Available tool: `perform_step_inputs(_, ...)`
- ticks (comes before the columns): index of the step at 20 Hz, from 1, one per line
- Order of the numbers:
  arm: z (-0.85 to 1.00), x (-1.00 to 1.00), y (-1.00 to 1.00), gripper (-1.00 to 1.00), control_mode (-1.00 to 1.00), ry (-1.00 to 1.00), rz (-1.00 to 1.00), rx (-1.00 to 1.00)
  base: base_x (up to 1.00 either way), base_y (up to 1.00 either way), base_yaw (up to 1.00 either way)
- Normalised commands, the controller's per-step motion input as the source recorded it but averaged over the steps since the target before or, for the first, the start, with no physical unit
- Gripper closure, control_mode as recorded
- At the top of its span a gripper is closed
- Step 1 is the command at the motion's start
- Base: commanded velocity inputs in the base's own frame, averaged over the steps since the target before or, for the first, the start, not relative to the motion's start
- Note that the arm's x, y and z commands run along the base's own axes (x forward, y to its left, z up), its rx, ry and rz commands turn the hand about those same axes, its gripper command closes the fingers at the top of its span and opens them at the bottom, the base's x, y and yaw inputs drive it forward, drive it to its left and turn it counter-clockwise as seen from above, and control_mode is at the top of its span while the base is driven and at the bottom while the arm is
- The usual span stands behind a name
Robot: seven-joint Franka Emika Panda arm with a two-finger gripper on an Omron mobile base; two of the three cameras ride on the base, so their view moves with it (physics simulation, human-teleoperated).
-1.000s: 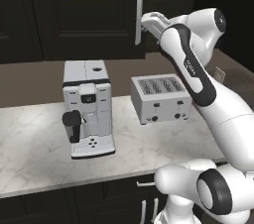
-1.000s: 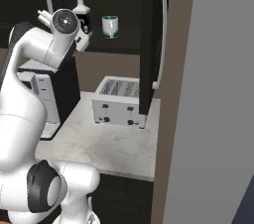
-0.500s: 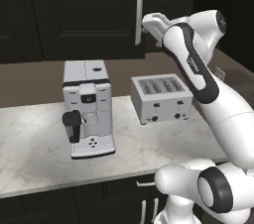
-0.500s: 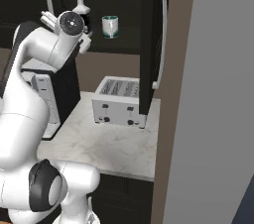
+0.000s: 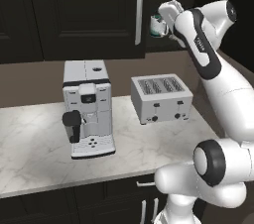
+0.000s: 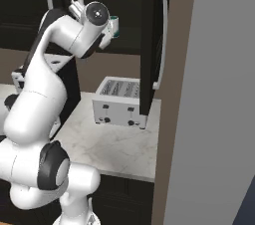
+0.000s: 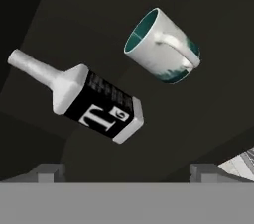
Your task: Open the cabinet directly in front. Then move the liquor and the mug to the dining counter with the jar on it.
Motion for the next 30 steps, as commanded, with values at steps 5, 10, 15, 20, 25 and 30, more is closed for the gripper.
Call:
perform_step_inputs(5,-0.05,0.75,0.0,-1.0,-1.0,0.01,0.0,0.0,0.0,0.0,0.0)
perform_step_inputs(10,-0.04,0.52,0.0,-1.0,-1.0,0.0,0.03,0.0,0.0,0.0,0.0)
perform_step_inputs(15,-0.2,0.1,0.31,-1.0,-1.0,0.0,0.13,0.01,0.0,0.0,0.0)
perform_step_inputs(20,-0.31,-0.01,0.76,-1.0,-1.0,0.0,0.19,0.03,0.0,0.0,0.0)
perform_step_inputs(25,-0.17,0.03,0.56,-1.0,-1.0,0.0,0.15,0.0,0.0,0.0,0.0)
perform_step_inputs(30,-0.01,0.04,0.0,-1.0,-1.0,0.0,0.0,0.0,0.0,0.0,0.0)
